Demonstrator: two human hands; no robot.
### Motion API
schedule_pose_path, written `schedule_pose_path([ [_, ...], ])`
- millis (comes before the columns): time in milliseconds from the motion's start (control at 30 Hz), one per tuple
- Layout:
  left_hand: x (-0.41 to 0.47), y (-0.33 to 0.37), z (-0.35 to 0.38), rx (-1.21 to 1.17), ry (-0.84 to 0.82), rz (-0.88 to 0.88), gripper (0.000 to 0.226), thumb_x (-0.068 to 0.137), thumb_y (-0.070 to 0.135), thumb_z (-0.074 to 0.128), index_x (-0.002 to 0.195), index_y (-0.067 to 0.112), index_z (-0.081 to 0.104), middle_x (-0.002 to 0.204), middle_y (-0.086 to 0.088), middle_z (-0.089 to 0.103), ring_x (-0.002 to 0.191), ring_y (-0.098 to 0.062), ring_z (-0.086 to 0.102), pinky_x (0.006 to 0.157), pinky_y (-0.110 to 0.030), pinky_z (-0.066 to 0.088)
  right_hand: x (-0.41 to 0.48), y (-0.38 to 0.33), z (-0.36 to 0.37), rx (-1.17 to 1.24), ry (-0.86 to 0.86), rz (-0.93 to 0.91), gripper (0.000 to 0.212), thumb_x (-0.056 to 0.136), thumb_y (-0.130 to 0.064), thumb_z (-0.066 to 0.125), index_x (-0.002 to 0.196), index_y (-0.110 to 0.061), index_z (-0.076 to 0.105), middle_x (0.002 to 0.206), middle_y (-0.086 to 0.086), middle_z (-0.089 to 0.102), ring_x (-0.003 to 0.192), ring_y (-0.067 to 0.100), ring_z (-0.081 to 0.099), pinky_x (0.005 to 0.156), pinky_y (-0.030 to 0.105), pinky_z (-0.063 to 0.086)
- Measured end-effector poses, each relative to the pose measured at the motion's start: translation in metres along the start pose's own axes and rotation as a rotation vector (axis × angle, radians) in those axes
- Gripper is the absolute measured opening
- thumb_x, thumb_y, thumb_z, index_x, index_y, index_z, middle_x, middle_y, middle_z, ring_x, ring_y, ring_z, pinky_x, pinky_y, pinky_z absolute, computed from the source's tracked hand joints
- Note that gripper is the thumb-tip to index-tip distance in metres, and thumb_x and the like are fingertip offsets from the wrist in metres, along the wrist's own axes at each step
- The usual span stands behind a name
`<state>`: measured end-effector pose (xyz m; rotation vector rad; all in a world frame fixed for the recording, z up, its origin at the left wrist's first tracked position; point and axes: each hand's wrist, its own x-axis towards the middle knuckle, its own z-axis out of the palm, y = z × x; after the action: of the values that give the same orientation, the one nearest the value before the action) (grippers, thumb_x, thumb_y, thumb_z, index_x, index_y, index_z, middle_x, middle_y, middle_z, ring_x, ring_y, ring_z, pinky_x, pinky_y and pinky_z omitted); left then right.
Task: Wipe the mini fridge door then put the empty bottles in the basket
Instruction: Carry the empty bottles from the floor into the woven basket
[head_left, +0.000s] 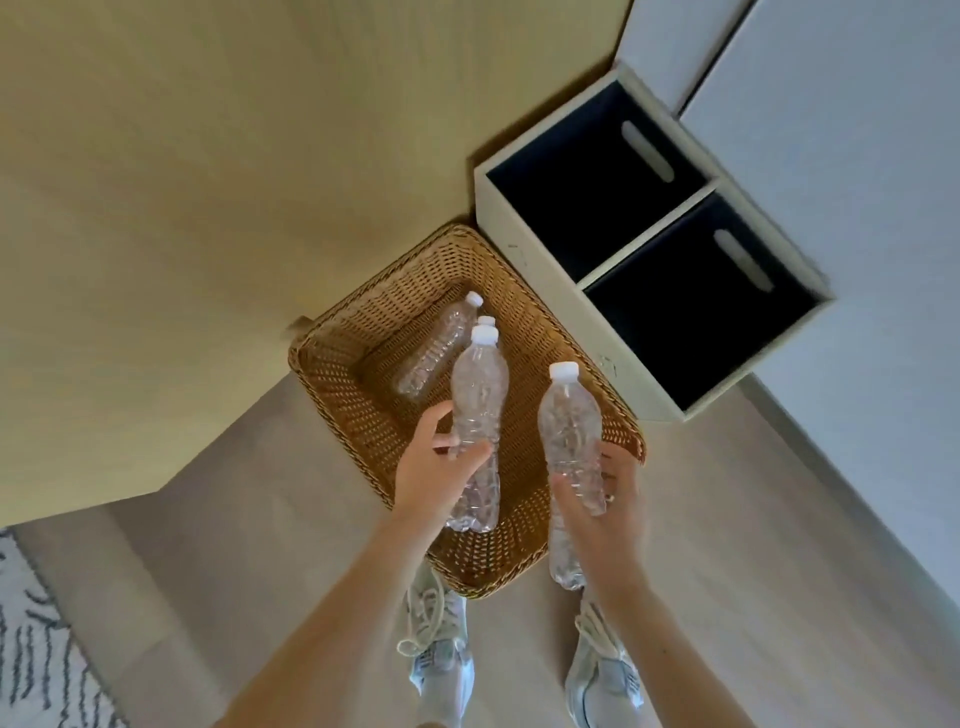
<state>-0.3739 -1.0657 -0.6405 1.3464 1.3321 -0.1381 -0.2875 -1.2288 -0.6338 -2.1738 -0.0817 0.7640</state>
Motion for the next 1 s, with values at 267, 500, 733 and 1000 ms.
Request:
schedule_pose_path([
  [267, 0.135, -0.080, 0.066, 0.081, -0.032, 0.076, 0.068, 0.083, 0.033, 0.078, 0.141, 0.028, 0.044, 0.107, 0.003, 0.064, 0.092, -0.009, 0.065, 0.073, -0.020, 0.051, 0.113, 0.092, 0.096, 0.009, 0.027, 0.007, 0.059, 0.086, -0.036, 0.076, 0.134, -0.025, 0.043, 0.124, -0.005, 0.054, 0.096, -0.001, 0.055, 0.079, 0.019, 0.051],
  [500, 0.165, -0.101, 0.083, 0.167, 0.096, 0.182, 0.072, 0.078, 0.041, 0.081, 0.140, 0.032, 0.044, 0.107, 0.005, 0.061, 0.096, -0.011, 0.061, 0.085, -0.028, 0.051, 0.141, 0.122, 0.129, 0.035, 0.021, 0.054, 0.059, 0.085, -0.028, 0.078, 0.130, -0.019, 0.040, 0.124, 0.006, 0.053, 0.100, 0.016, 0.061, 0.086, 0.035, 0.058],
  [733, 0.166, -0.101, 0.076, 0.192, 0.175, 0.174, 0.070, 0.080, 0.041, 0.078, 0.141, 0.031, 0.045, 0.115, 0.001, 0.062, 0.092, -0.007, 0.061, 0.079, -0.022, 0.046, 0.139, 0.124, 0.140, 0.054, -0.008, 0.078, 0.059, 0.085, -0.024, 0.078, 0.130, -0.016, 0.042, 0.126, 0.006, 0.053, 0.094, 0.006, 0.058, 0.077, 0.015, 0.053],
  [1000, 0.159, -0.116, 0.087, 0.207, 0.112, 0.130, 0.067, 0.086, 0.033, 0.076, 0.144, 0.026, 0.044, 0.086, 0.022, 0.052, 0.065, 0.006, 0.053, 0.056, -0.005, 0.041, 0.146, 0.137, 0.135, 0.079, 0.032, 0.135, 0.060, 0.085, -0.023, 0.077, 0.133, -0.016, 0.041, 0.127, 0.009, 0.055, 0.104, 0.016, 0.063, 0.084, 0.022, 0.057],
])
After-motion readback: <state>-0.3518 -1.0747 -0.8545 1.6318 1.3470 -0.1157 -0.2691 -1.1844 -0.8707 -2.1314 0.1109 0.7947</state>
